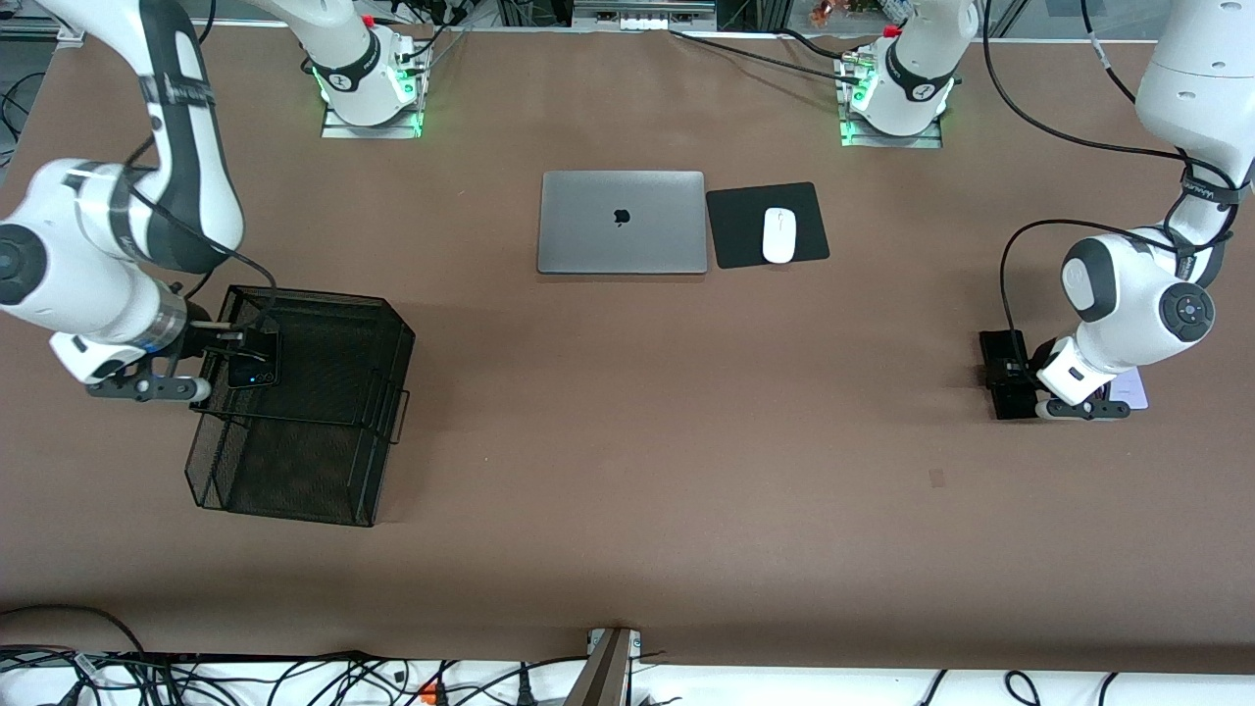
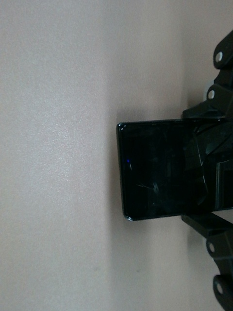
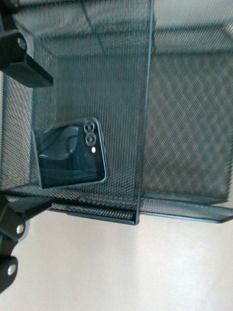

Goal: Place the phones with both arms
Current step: 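Place the flip phone in the basket while the left gripper grasps, then carry the black bar phone to mid-table and release it with the left gripper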

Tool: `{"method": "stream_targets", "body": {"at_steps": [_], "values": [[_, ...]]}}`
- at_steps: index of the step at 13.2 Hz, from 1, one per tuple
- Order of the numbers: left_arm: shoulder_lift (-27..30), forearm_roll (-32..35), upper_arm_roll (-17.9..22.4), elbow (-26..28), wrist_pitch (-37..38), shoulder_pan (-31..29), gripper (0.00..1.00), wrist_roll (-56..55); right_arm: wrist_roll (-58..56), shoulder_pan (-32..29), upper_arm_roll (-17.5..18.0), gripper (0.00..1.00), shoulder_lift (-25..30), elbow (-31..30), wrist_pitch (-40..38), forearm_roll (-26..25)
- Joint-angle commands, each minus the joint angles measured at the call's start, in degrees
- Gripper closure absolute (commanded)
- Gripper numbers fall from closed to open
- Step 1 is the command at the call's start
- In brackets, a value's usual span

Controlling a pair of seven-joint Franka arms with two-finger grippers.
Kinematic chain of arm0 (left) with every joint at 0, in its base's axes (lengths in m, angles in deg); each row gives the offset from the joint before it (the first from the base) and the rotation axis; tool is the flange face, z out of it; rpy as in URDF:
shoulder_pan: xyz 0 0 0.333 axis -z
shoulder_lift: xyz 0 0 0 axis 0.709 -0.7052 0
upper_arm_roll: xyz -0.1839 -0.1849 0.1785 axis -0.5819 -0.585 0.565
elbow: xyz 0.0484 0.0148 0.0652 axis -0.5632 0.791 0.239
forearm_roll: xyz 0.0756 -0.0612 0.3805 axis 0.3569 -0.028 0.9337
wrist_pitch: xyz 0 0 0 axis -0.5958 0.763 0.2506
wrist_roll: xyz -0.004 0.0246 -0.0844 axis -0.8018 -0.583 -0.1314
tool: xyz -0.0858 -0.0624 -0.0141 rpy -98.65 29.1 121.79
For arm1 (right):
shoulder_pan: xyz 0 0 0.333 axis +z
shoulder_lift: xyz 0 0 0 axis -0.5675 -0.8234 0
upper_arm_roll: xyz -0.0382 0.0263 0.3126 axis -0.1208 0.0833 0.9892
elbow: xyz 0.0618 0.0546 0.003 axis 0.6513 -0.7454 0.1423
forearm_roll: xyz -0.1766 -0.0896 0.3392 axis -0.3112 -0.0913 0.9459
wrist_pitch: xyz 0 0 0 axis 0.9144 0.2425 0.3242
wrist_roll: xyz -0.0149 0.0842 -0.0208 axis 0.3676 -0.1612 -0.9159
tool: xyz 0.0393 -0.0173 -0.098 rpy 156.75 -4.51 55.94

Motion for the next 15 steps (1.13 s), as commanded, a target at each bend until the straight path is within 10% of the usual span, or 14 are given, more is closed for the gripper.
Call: {"method": "stream_targets", "body": {"at_steps": [1,8,15], "values": [[-0.43,0.52,-0.76,-0.28,-0.06,-0.42,0.78,0.46,4.96,2.41,0.40,0.00,-0.07,8.14,-8.61,0.24],[2.92,0.08,-14.79,-16.18,30.95,1.07,0.71,-4.96,17.01,5.67,0.40,0.00,0.19,12.82,-13.65,0.42],[-5.85,0.25,-20.01,-18.66,15.11,23.82,0.69,-34.84,16.85,5.49,0.14,0.00,0.37,12.73,-13.65,0.42]]}}
